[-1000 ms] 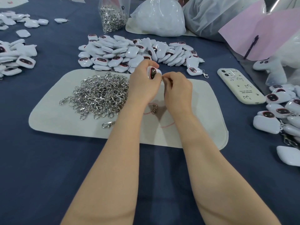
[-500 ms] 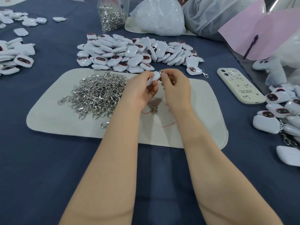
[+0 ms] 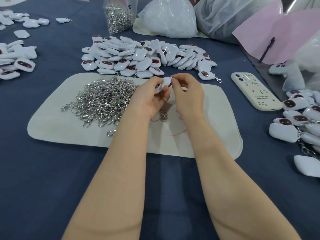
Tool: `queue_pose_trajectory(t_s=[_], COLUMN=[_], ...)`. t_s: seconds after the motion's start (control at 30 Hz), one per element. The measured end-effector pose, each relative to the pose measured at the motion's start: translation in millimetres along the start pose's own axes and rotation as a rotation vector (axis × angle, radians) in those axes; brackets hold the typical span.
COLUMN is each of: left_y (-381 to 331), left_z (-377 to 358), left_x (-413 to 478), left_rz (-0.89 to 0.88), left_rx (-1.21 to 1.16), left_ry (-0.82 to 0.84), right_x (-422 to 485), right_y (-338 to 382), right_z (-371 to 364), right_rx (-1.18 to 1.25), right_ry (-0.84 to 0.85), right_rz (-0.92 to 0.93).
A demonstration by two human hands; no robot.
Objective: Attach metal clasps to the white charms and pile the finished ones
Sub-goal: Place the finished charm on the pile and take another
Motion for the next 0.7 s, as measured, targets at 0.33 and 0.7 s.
queue_pose_trajectory(t_s=[0.33,0.7], left_y=[-7,-48], left_z=[2,-35], left_x=[6,-21], left_rz=[-0.111,-0.69], left_rx=[0.323,1.244], left_ry=[-0.059,-0.095], right_x=[-4,-4], right_y=[8,9], right_z=[3,2], right_rx=[-0.084,-0.327], right_ry=[-0.044,-0.019], right_rz=[0.083,0.115])
Point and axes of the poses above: each hand's wrist, its own x-axis towards the middle knuckle, its own z-axis out of the back of the hand, y = z × x, the point moved 8 cm from there along x, towards the middle knuckle, and after that the axes turned 9 degrees about y, right-handed, at the moved point
